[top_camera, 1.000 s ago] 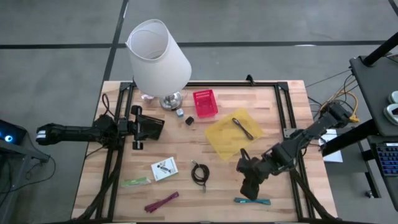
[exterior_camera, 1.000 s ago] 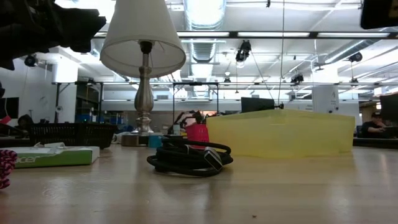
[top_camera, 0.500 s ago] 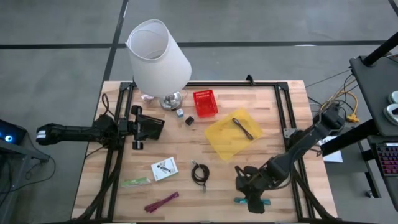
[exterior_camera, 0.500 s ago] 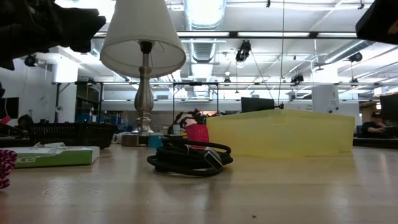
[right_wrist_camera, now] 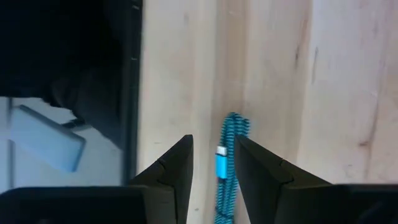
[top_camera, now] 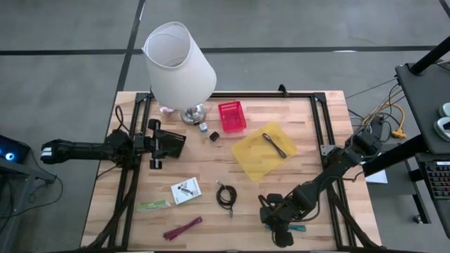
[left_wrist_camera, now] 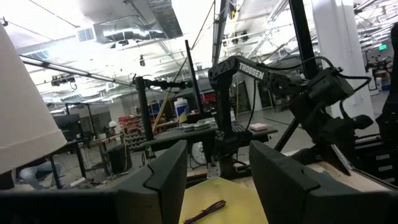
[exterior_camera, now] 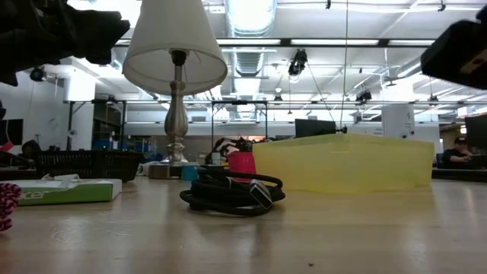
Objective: Pick and place items into bin
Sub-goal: Put the light blue charger cable into the yellow bin
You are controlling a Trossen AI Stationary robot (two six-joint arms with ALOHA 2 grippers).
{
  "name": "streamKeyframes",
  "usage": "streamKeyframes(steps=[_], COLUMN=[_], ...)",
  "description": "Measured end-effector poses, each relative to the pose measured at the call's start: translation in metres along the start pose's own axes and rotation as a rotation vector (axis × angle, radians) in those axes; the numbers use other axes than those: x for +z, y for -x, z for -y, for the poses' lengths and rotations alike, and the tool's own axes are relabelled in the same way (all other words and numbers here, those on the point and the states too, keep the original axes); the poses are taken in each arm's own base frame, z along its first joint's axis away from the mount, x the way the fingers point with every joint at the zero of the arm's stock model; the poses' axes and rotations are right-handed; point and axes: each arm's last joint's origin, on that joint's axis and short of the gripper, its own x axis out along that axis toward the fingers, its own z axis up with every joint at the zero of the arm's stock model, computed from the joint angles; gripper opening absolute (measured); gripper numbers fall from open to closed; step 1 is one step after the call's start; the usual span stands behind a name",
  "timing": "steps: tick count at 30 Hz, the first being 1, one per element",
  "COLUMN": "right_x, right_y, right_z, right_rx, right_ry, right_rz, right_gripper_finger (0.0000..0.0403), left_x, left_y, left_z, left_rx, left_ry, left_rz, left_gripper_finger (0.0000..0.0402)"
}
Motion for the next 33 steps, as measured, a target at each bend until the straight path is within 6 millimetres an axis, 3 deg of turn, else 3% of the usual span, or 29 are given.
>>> streamKeyframes(steps=[12,19,33], right_x=[-0.002,-0.001,-0.004], right_y=[-0.034,-0.034,-0.037], right_z=[0.013,0.014,0.016], right_rx=[-0.075,-0.072,-0.077], right_ry=[-0.033,-0.036,-0.046], right_rz=[-0.085,-0.084,-0.089], right_gripper_finger=[0.0163,0.0186,0.0177], left_x=[0.0,0.0,0.0], left_y=[0.0,0.0,0.0], left_z=[0.0,0.0,0.0], left_rx=[0.001,0.0,0.0], left_ry=[0.0,0.0,0.0], left_rz=[0.001,0.001,0.0], left_gripper_finger=[0.0157,0.0157,0.0157])
